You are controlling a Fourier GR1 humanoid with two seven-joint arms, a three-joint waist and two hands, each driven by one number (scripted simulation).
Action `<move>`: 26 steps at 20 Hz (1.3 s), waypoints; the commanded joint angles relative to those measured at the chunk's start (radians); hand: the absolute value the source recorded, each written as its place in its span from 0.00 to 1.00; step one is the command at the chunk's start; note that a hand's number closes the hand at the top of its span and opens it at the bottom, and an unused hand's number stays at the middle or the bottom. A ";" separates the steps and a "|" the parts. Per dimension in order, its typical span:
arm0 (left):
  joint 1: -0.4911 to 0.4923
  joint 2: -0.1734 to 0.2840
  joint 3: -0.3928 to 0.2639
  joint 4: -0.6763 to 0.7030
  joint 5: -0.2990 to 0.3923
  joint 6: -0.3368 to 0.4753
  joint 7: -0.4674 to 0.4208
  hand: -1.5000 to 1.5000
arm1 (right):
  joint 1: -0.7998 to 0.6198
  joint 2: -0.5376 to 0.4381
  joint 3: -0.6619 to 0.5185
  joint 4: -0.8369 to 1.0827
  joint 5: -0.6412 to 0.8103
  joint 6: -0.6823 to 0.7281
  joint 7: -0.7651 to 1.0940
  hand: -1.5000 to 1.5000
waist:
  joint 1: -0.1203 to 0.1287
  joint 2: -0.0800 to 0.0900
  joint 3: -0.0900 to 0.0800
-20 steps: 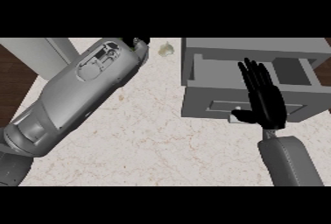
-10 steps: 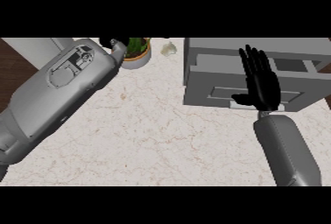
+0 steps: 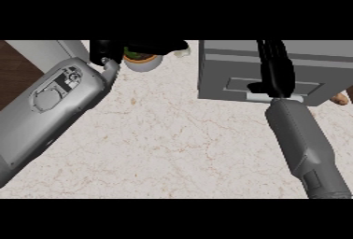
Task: Pick up the can, place it into the drawer and close the drawer
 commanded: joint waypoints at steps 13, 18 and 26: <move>0.214 0.065 0.024 -0.208 -0.030 -0.022 -0.017 0.00 | -0.303 -0.024 -0.082 0.349 0.008 -0.073 0.030 0.00 | 0.032 0.025 0.010; 0.225 0.048 0.021 -0.205 -0.062 -0.018 -0.053 0.00 | -0.344 -0.057 -0.116 0.378 -0.024 -0.052 -0.028 0.00 | 0.030 0.036 0.011; 0.272 0.070 0.028 -0.218 -0.075 -0.024 -0.053 0.00 | -0.378 0.027 -0.252 0.339 -0.202 -0.004 -0.206 0.00 | 0.016 0.029 0.013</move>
